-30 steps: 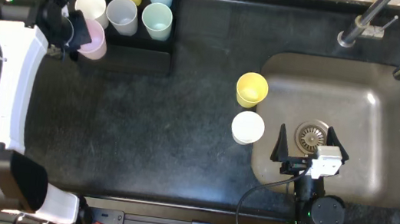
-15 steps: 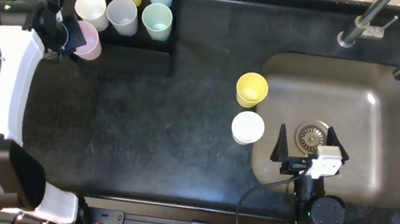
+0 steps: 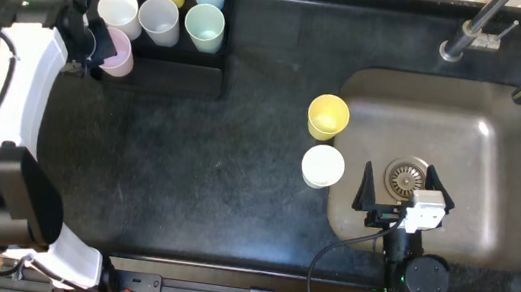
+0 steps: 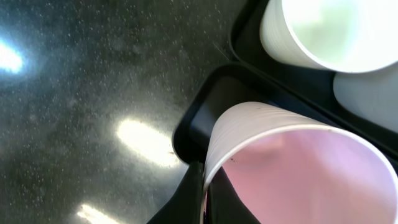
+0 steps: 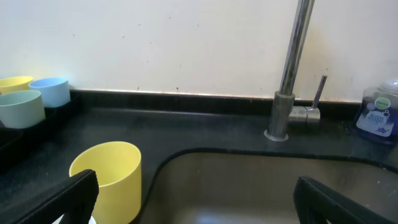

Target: Store Cups

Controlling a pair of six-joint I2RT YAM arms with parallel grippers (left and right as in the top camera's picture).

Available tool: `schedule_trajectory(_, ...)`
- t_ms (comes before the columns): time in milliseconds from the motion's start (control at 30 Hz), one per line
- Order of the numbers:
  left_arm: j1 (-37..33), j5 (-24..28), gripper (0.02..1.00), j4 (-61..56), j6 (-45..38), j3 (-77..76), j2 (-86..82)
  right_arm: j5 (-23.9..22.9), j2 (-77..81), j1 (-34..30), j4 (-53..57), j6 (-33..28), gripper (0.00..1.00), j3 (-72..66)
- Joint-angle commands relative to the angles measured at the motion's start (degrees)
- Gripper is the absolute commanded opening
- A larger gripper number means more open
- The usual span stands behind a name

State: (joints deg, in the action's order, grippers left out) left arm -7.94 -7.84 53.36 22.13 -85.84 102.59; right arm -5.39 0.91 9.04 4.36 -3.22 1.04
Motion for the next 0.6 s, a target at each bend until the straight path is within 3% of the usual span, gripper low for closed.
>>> schedule_trajectory(33, -1.09, -1.18, 0.056, -0.85, 0.63, 0.17, 1.55, -0.20, -0.33, -0.07, -0.28, -0.20, 0.998, -0.74)
schedule_trajectory(600, -1.09, -0.55, 0.102, -3.17, 0.61, 0.17, 4.52, -0.20, -0.33, -0.07, -0.28, -0.20, 0.998, -0.74)
